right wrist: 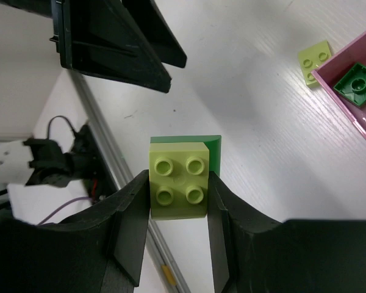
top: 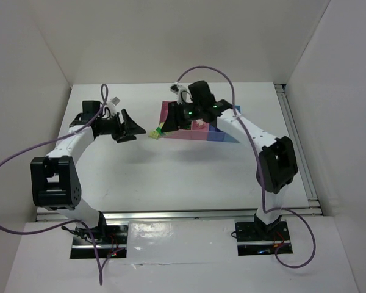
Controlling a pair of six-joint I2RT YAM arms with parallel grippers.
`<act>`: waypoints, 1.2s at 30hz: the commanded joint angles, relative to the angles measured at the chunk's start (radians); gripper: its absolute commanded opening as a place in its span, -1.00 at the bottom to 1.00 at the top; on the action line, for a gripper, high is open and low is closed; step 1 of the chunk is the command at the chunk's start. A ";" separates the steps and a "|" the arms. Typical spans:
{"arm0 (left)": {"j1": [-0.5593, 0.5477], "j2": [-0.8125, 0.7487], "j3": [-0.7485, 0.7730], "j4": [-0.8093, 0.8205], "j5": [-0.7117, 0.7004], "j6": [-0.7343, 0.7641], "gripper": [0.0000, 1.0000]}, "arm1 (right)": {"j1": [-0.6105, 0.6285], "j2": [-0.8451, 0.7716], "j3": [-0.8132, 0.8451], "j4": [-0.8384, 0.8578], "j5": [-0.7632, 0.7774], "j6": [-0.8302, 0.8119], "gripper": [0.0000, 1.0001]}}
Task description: Sort the legos into containers by color
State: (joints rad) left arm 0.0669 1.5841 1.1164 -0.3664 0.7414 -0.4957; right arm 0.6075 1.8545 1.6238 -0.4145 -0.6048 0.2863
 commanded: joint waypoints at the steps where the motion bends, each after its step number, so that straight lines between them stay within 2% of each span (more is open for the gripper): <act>1: -0.030 -0.049 -0.009 0.196 0.361 0.025 0.45 | -0.031 -0.048 -0.068 0.077 -0.283 0.010 -0.80; 5: -0.078 -0.079 0.002 0.210 0.372 0.048 0.54 | -0.077 -0.067 -0.099 0.138 -0.348 0.062 -0.80; 6: -0.087 -0.088 0.025 0.170 0.342 0.063 0.54 | -0.087 -0.078 -0.111 0.170 -0.357 0.095 -0.80; 11: -0.202 -0.130 0.121 -0.026 -0.024 0.248 0.65 | -0.164 -0.057 -0.146 0.275 -0.409 0.337 -0.80; 14: -0.251 -0.153 0.122 -0.035 -0.112 0.270 0.65 | -0.176 -0.046 -0.159 0.307 -0.431 0.405 -0.80; 23: -0.404 -0.173 0.132 -0.026 -0.310 0.330 0.61 | -0.167 -0.023 -0.124 0.238 -0.474 0.425 -0.80; 31: -0.467 -0.194 0.141 -0.005 -0.353 0.361 0.57 | -0.146 -0.005 -0.124 0.238 -0.483 0.444 -0.80; 36: -0.477 -0.214 0.132 0.015 -0.356 0.352 0.31 | -0.137 0.005 -0.114 0.227 -0.483 0.444 -0.80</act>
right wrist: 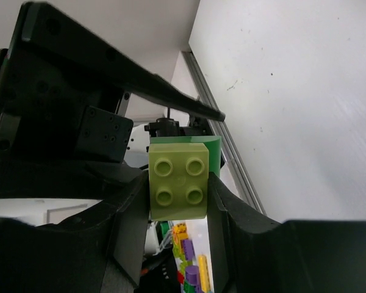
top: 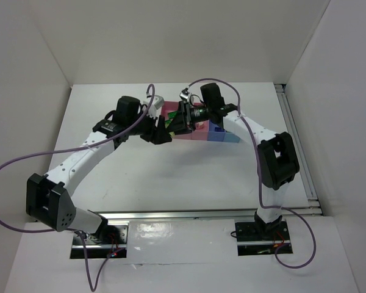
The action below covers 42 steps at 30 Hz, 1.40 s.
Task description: Sort the legos into containers by color
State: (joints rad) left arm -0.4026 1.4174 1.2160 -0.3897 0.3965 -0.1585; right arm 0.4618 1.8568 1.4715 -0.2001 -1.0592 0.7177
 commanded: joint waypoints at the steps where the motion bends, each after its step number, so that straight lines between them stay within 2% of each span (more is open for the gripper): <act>1: -0.007 -0.048 0.033 0.049 0.001 0.005 0.23 | 0.018 0.011 0.038 0.013 -0.028 0.012 -0.80; 4: -0.007 -0.048 0.033 0.049 0.001 0.005 -0.04 | 0.018 0.012 0.038 0.013 -0.028 0.012 -0.80; 5: -0.016 -0.048 0.033 0.049 0.001 0.005 -0.25 | 0.018 0.012 0.029 0.013 -0.028 0.012 -0.80; 7: -0.016 -0.048 0.033 0.049 0.001 0.005 -0.43 | 0.018 0.012 0.029 0.013 -0.019 0.012 -0.80; 10: -0.016 -0.048 0.033 0.029 -0.014 0.016 -0.93 | 0.006 0.001 0.009 0.024 -0.006 0.022 -0.80; 11: -0.016 -0.048 0.033 0.029 -0.015 0.016 -1.00 | -0.009 -0.008 0.009 0.024 -0.005 0.022 -0.80; 19: 0.044 -0.057 -0.026 0.008 0.031 0.016 -1.00 | -0.097 -0.019 -0.013 0.033 0.033 0.022 -0.80; 21: 0.053 -0.066 -0.026 0.008 0.031 0.016 -1.00 | -0.107 -0.010 0.012 -0.016 0.033 -0.013 -0.80; 24: 0.062 -0.066 -0.015 0.008 0.019 0.016 -1.00 | -0.117 0.010 0.076 -0.140 0.128 -0.101 -0.80; 27: 0.073 -0.020 0.026 0.008 -0.028 -0.045 -1.00 | -0.117 0.010 0.134 -0.261 0.448 -0.136 -0.83; 28: 0.073 0.027 0.048 0.008 -0.028 -0.074 -1.00 | -0.117 0.010 0.145 -0.262 0.620 -0.136 -0.83; 31: 0.062 0.109 0.151 -0.017 -0.069 -0.146 -1.00 | -0.118 -0.001 0.145 -0.295 0.853 -0.127 -0.83; 35: 0.028 0.241 0.269 -0.047 -0.183 -0.223 -1.00 | -0.144 -0.024 0.121 -0.314 1.014 -0.113 -0.83; 38: 0.004 0.404 0.397 -0.089 -0.228 -0.265 -1.00 | -0.173 -0.024 0.121 -0.347 1.109 -0.141 -0.83; 39: 0.004 0.405 0.398 -0.104 -0.238 -0.280 -1.00 | -0.187 -0.024 0.121 -0.348 1.133 -0.152 -0.83; 42: -0.016 0.540 0.510 -0.140 -0.287 -0.302 -1.00 | -0.221 -0.024 0.109 -0.358 1.188 -0.173 -0.83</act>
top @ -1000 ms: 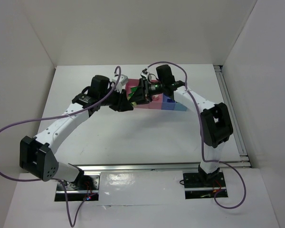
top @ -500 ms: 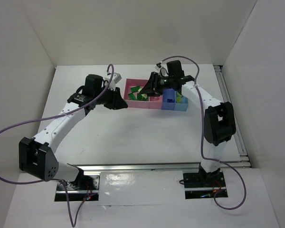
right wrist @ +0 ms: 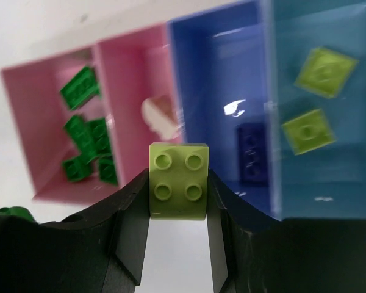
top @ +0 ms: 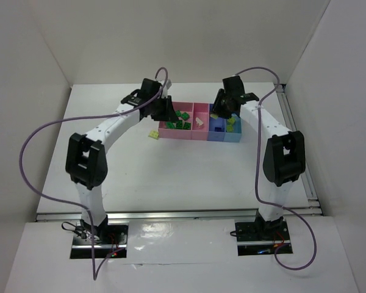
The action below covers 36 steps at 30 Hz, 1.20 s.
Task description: Sort the legos into containers by color
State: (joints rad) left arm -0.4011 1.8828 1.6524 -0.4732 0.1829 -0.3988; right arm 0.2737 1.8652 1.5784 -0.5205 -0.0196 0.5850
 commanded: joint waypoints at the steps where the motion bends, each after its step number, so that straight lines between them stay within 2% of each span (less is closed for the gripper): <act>1: -0.018 0.106 0.134 -0.073 -0.083 -0.061 -1.00 | -0.042 -0.032 0.002 -0.048 0.173 -0.040 -0.80; 4: -0.039 0.234 0.246 -0.151 -0.120 -0.061 -1.00 | -0.091 -0.003 0.011 -0.073 0.173 -0.062 -0.77; 5: -0.039 0.258 0.318 -0.169 -0.129 -0.061 -0.93 | -0.102 -0.003 0.011 -0.073 0.173 -0.077 -0.77; 6: -0.039 0.297 0.345 -0.183 -0.129 -0.070 -0.77 | -0.111 0.012 0.021 -0.084 0.173 -0.091 -0.74; 7: -0.039 0.311 0.366 -0.192 -0.129 -0.071 -0.28 | -0.125 0.032 0.032 -0.096 0.182 -0.091 -0.74; 10: -0.039 0.323 0.414 -0.208 -0.129 -0.051 0.59 | -0.134 0.064 0.046 -0.116 0.195 -0.100 -0.71; 12: -0.039 0.296 0.414 -0.217 -0.154 -0.051 0.76 | -0.143 0.074 0.046 -0.105 0.195 -0.100 -0.60; 13: -0.039 0.267 0.414 -0.231 -0.163 -0.038 0.88 | -0.143 0.074 0.046 -0.105 0.195 -0.100 -0.45; 15: -0.039 0.227 0.377 -0.231 -0.190 -0.026 0.91 | -0.143 0.083 0.046 -0.095 0.195 -0.109 -0.08; 17: -0.039 0.161 0.309 -0.231 -0.213 -0.017 0.93 | -0.143 0.104 0.057 -0.085 0.195 -0.122 0.18; 21: 0.010 0.054 0.154 -0.231 -0.238 -0.021 0.93 | -0.131 0.117 0.117 -0.110 0.211 -0.131 0.29; 22: 0.028 0.033 0.118 -0.231 -0.238 -0.043 0.87 | -0.122 0.117 0.117 -0.110 0.211 -0.131 0.36; 24: 0.083 0.001 0.028 -0.214 -0.215 -0.066 0.84 | -0.108 0.091 0.117 -0.099 0.225 -0.131 0.36; 27: 0.146 -0.019 -0.046 -0.199 -0.163 -0.116 0.71 | -0.070 0.030 0.075 -0.050 0.225 -0.140 0.24; 28: 0.160 -0.019 -0.055 -0.199 -0.134 -0.142 0.67 | -0.038 0.010 0.043 -0.012 0.215 -0.152 0.12; 33: 0.206 0.115 -0.005 -0.189 -0.083 -0.210 0.56 | 0.071 -0.041 0.022 0.010 0.234 -0.177 -0.20; 34: 0.206 0.145 0.039 -0.189 -0.083 -0.230 0.49 | 0.085 -0.041 0.022 0.010 0.234 -0.177 -0.20; 36: 0.215 0.196 0.085 -0.189 -0.108 -0.286 0.48 | 0.120 -0.041 0.031 -0.015 0.247 -0.177 -0.22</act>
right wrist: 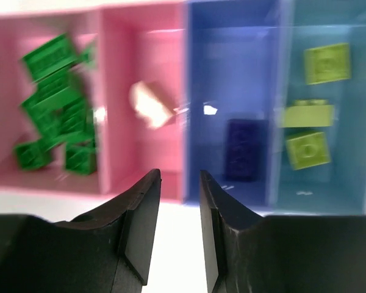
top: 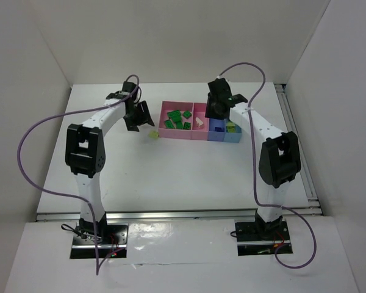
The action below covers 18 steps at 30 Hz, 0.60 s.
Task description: Sort the legos into containers by color
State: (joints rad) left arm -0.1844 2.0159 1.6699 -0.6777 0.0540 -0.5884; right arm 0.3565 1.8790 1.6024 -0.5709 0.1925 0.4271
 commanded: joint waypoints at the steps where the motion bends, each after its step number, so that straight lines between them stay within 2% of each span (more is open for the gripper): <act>1: -0.001 0.108 0.117 0.015 0.011 -0.111 0.48 | 0.038 -0.044 0.019 0.036 0.047 -0.019 -0.22; 4: -0.001 0.177 0.230 0.015 -0.041 -0.111 0.46 | 0.064 -0.044 0.019 0.025 0.047 -0.019 -0.22; 7: -0.026 0.288 0.327 -0.055 -0.127 -0.111 0.41 | 0.064 -0.044 0.019 0.016 0.047 -0.019 -0.22; 10: -0.035 0.340 0.372 -0.097 -0.154 -0.100 0.20 | 0.073 -0.044 0.008 0.006 0.058 -0.010 -0.22; 13: -0.087 0.330 0.306 -0.117 -0.272 -0.088 -0.07 | 0.073 -0.054 -0.001 0.019 0.058 -0.010 -0.37; 18: -0.134 0.225 0.116 -0.128 -0.296 -0.077 -0.17 | 0.091 -0.054 0.008 0.019 0.058 -0.010 -0.41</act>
State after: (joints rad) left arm -0.2878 2.2932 1.8896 -0.7216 -0.1993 -0.6800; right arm 0.4305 1.8656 1.6020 -0.5694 0.2260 0.4210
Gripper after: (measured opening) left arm 0.418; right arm 0.298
